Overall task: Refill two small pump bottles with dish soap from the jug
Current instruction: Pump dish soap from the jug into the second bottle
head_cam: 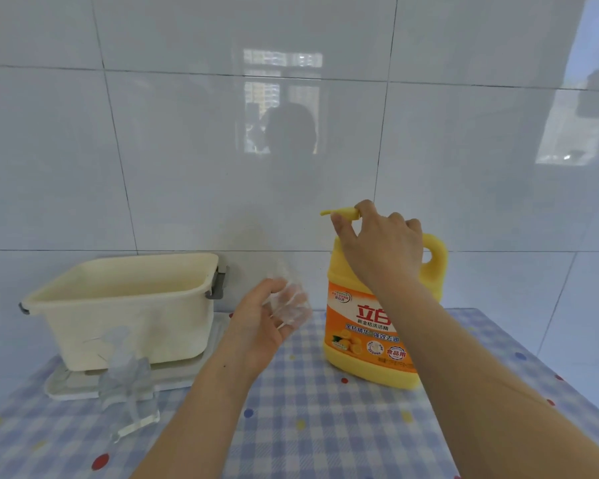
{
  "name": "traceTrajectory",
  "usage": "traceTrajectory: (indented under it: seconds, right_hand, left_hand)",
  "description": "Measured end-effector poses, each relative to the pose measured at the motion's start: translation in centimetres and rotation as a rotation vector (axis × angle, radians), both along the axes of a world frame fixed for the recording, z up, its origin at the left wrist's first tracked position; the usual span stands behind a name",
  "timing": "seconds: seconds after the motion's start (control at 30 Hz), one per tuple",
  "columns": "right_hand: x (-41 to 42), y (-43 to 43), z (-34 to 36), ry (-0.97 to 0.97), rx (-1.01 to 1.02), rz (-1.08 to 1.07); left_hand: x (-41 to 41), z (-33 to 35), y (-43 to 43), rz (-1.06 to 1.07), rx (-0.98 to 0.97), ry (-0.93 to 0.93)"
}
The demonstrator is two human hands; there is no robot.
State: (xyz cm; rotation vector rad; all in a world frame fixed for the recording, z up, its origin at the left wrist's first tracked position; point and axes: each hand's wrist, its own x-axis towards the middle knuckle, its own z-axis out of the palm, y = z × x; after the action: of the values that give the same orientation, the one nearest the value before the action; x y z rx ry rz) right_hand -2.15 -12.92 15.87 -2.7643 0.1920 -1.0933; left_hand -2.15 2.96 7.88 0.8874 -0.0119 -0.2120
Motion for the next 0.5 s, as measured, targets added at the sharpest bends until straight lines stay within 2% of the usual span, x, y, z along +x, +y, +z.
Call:
traceTrajectory:
  seconds: [0.1,0.2,0.37,0.5]
  right_hand:
    - [-0.2,-0.4,-0.1,-0.022,0.014,0.087]
    - [-0.2,-0.8,0.1,-0.043,0.080,0.149]
    - [-0.2,-2.9,0.0,-0.079,0.152,-0.084]
    - [-0.6,-3.0,0.3,-0.072,0.139,-0.144]
  left_hand:
    - [-0.7,0.6,-0.7,-0.064,-0.104,0.044]
    - [-1.2,1.1,-1.2,-0.058,-0.068,0.026]
    - [-1.3,1.7,-0.3,0.036,0.086,-0.082]
    - [-1.1,2.2,-0.1,0.103,0.236,-0.209]
